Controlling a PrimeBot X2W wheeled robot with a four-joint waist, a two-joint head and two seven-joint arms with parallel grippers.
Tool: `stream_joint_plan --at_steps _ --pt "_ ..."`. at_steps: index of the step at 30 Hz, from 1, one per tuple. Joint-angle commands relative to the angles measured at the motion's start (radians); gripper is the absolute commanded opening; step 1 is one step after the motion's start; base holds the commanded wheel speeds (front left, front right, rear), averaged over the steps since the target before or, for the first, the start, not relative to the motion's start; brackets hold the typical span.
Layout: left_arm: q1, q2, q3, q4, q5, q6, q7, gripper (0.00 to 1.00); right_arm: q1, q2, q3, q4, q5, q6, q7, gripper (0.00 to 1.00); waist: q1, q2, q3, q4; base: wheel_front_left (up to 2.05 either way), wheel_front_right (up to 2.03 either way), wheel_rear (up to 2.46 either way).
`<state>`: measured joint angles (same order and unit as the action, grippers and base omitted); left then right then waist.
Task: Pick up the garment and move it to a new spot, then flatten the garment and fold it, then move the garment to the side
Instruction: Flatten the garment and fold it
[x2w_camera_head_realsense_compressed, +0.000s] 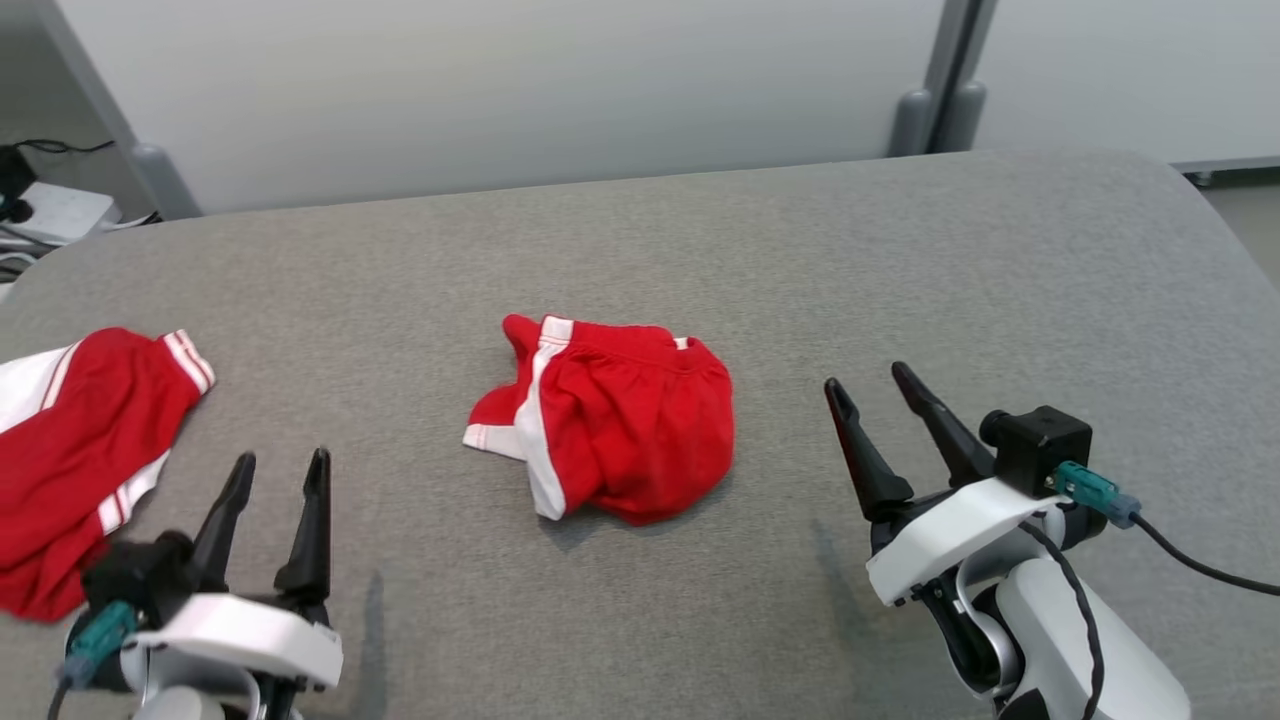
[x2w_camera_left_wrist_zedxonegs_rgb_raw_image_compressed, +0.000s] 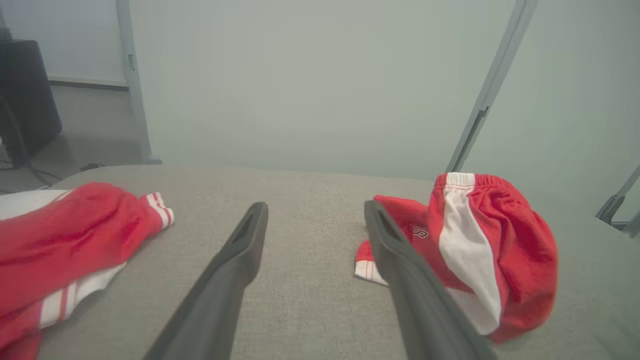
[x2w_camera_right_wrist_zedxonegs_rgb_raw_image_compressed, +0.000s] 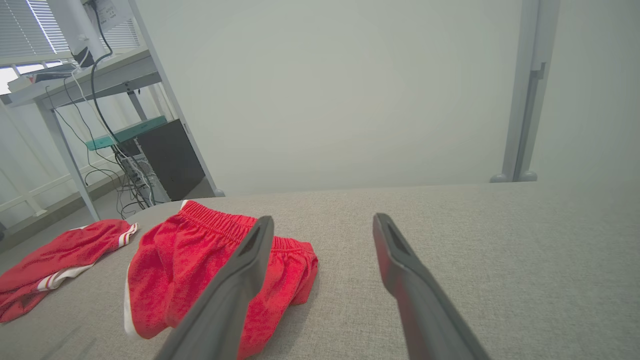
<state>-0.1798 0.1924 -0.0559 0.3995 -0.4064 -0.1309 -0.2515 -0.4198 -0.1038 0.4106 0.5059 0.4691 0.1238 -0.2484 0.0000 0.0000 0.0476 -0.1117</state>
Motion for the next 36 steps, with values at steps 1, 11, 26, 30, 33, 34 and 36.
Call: stream_joint_plan --at_steps 1,11,26,30,33,34,36 --pt "0.019 0.006 0.066 -0.051 0.029 0.001 -0.010 1.00 -0.018 0.000 0.034 -0.012 0.020 0.007 -0.013 1.00 0.0000 0.0000 0.000 0.033 0.00 0.00 0.00" --pt "0.080 -0.060 0.039 -0.143 0.066 0.000 -0.010 1.00 -0.216 -0.047 0.195 0.075 0.076 0.007 -0.011 1.00 0.0000 0.0000 0.052 0.180 0.00 0.00 0.00" --pt "0.027 -0.075 -0.113 -0.131 0.028 0.000 -0.010 1.00 -0.455 -0.117 0.416 0.236 0.392 0.007 0.190 1.00 0.0000 0.0000 0.114 0.367 0.00 0.00 0.00" --pt "0.021 -0.076 -0.121 -0.129 0.017 0.000 -0.010 1.00 -0.491 -0.136 0.469 0.254 0.438 0.007 0.242 1.00 0.0000 0.0000 0.126 0.390 0.00 0.00 0.00" --pt "0.019 -0.079 -0.124 -0.130 0.013 0.000 -0.010 1.00 -0.512 -0.147 0.516 0.267 0.466 0.007 0.301 1.00 0.0000 0.0000 0.129 0.395 0.00 0.00 0.00" --pt "0.018 -0.080 -0.125 -0.131 0.013 0.000 -0.010 1.00 -0.518 -0.150 0.533 0.269 0.474 0.007 0.321 1.00 0.0000 0.0000 0.129 0.395 0.00 0.00 0.00" --pt "0.014 -0.082 -0.129 -0.133 0.011 0.000 -0.010 1.00 -0.529 -0.158 0.558 0.268 0.490 0.007 0.349 0.86 0.0000 0.0000 0.129 0.393 0.00 0.00 0.00"
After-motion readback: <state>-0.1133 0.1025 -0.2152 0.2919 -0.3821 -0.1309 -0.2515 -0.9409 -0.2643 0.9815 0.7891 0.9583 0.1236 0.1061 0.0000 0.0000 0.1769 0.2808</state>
